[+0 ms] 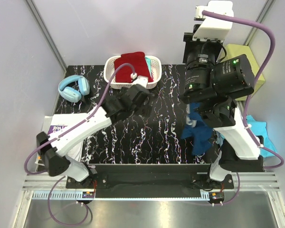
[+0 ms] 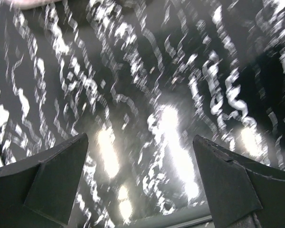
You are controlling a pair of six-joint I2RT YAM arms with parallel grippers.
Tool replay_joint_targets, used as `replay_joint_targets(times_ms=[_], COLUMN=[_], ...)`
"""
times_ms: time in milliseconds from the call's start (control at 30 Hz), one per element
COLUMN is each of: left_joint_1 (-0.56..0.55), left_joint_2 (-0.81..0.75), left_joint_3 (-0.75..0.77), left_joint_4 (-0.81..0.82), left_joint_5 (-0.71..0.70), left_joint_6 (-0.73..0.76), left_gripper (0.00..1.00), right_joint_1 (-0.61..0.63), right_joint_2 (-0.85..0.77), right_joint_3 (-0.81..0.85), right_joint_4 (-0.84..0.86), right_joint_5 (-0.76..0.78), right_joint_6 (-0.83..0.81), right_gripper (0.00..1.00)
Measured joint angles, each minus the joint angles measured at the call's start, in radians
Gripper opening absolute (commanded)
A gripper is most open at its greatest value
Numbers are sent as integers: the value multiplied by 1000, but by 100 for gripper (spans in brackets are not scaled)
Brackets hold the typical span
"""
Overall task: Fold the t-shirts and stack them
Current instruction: Flatten out the tshirt
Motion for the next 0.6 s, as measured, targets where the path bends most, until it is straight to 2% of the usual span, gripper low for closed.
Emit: replay_joint_targets(times_ms=[233, 433, 600], left_joint_1=[52, 161, 200], left_joint_2=[221, 347, 417], left_joint_3=[200, 228, 253], left_joint_4=[50, 48, 50], left_joint_5=[85, 187, 267], left_joint_6=[25, -7, -41], left_gripper=[99, 99, 99], right_joint_1=[39, 42, 42], right_joint_2=[11, -37, -101], right_joint_3=[59, 72, 64], right_joint_4=[108, 182, 216], right_joint_5=[33, 81, 109], right_joint_6=[-149, -251, -293], right_gripper=[0, 0, 0])
